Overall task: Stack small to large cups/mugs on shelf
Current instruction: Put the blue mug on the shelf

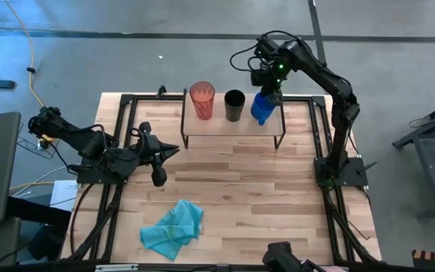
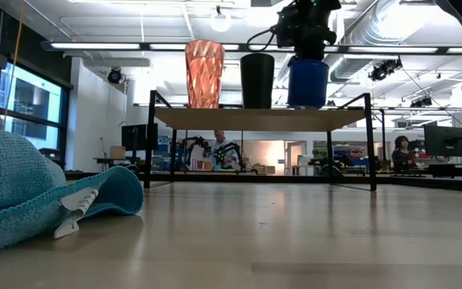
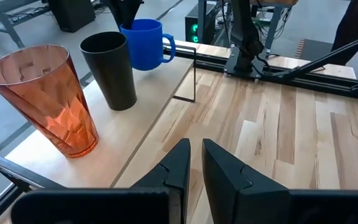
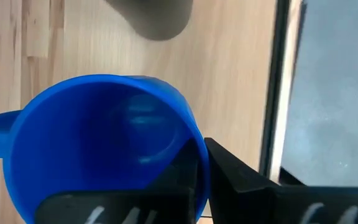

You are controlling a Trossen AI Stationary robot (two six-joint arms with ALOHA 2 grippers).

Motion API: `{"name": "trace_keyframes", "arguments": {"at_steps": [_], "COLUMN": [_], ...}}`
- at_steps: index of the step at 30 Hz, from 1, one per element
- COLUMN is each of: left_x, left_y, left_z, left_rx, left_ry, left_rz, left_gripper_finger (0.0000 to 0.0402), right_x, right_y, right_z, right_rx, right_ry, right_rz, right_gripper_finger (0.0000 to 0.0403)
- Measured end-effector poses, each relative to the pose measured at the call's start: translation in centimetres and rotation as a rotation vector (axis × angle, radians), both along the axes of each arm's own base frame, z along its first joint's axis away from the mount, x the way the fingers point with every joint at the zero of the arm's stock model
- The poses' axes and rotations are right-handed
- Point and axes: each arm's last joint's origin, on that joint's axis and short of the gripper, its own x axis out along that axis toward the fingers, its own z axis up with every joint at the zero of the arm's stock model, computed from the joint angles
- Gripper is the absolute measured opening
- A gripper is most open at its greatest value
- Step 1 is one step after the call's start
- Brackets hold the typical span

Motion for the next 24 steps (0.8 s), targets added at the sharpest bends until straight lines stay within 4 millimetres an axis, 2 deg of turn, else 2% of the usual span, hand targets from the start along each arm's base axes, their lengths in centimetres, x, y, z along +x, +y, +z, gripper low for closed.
{"name": "trace_keyframes", "arguments": {"at_steps": [9, 24], "left_x": [0.0, 0.0], "left_y": [0.0, 0.0], "left_z": [0.0, -0.1], "left_rx": [-0.002, -0.006], "left_ry": [0.005, 0.007], "left_rz": [-0.001, -0.007], "left_gripper_finger": [0.0033, 0.0033], "right_x": [1.6, 1.5], "right_y": [0.2, 0.0], "right_z": [-1.5, -1.6], "right_rx": [0.012, 0.002], "right_ry": [0.057, 0.069], "right_rz": [0.031, 0.007], "right_gripper_finger": [0.0, 0.0]}}
